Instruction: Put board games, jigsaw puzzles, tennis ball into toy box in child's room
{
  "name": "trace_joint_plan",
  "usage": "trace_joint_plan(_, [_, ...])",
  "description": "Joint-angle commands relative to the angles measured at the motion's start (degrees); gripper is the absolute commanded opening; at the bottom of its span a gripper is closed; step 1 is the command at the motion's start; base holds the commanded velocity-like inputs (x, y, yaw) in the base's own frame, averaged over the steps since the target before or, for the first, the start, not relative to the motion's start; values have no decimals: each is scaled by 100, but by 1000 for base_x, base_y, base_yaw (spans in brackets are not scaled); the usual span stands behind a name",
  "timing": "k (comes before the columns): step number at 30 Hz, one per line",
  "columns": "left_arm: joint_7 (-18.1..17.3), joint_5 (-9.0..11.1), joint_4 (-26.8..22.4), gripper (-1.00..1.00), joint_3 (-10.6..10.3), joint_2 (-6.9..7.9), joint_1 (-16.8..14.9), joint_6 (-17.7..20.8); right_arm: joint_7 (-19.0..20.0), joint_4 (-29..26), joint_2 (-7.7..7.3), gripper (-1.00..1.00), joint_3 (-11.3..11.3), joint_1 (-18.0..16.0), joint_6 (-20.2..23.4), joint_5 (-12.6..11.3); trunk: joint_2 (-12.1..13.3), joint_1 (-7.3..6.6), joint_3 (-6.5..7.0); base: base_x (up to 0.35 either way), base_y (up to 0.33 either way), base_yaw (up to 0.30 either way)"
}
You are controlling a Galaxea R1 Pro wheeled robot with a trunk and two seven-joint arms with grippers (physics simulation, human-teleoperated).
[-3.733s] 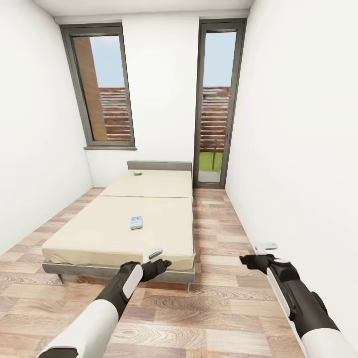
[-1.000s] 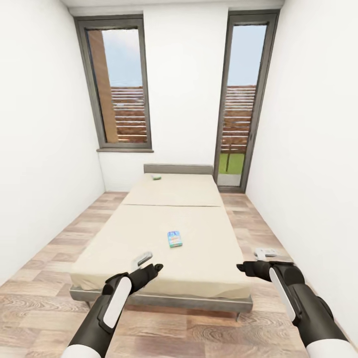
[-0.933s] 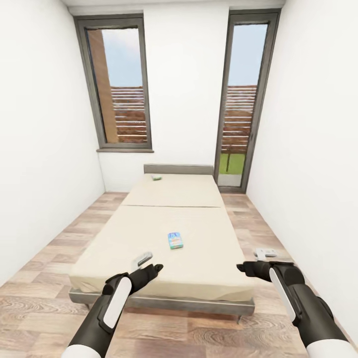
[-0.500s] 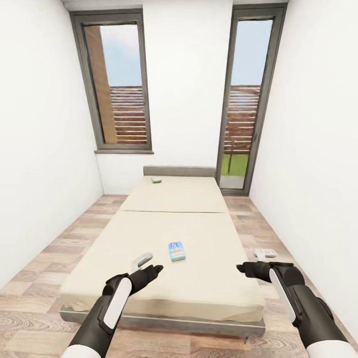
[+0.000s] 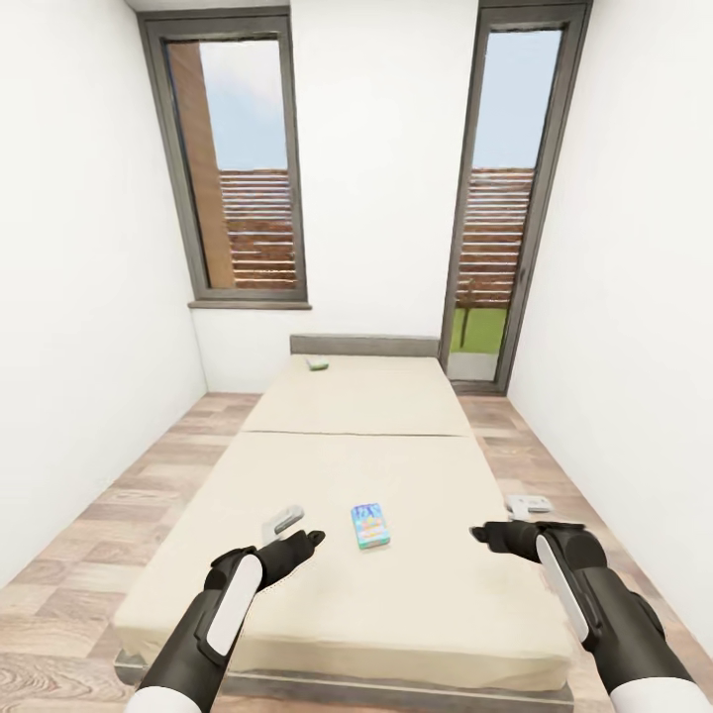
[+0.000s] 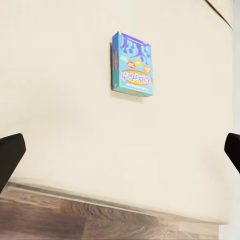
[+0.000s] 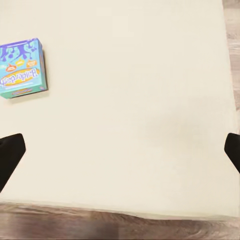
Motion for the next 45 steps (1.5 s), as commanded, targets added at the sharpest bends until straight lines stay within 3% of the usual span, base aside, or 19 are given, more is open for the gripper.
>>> trace_joint_plan(1, [50, 61, -4, 100, -7, 1, -3, 15, 4, -8, 0, 100, -7, -3, 25, -26, -4, 2, -7, 203, 268, 0])
trace_joint_plan(18, [50, 68, 1, 100, -14, 1, 0, -6, 11, -25, 4, 100, -1, 0, 4, -27, -4, 2, -7, 151, 277, 0])
trace_joint_plan(26, [42, 75, 0, 100, -8, 1, 2, -18, 5, -67, 13, 100, -4, -6, 30, -40, -4, 2, -7, 32, 60, 0])
trace_joint_plan(45, [23, 69, 0, 100, -13, 6, 3, -20, -3, -75, 18, 100, -4, -9, 34, -23, -4, 2, -7, 36, 286, 0])
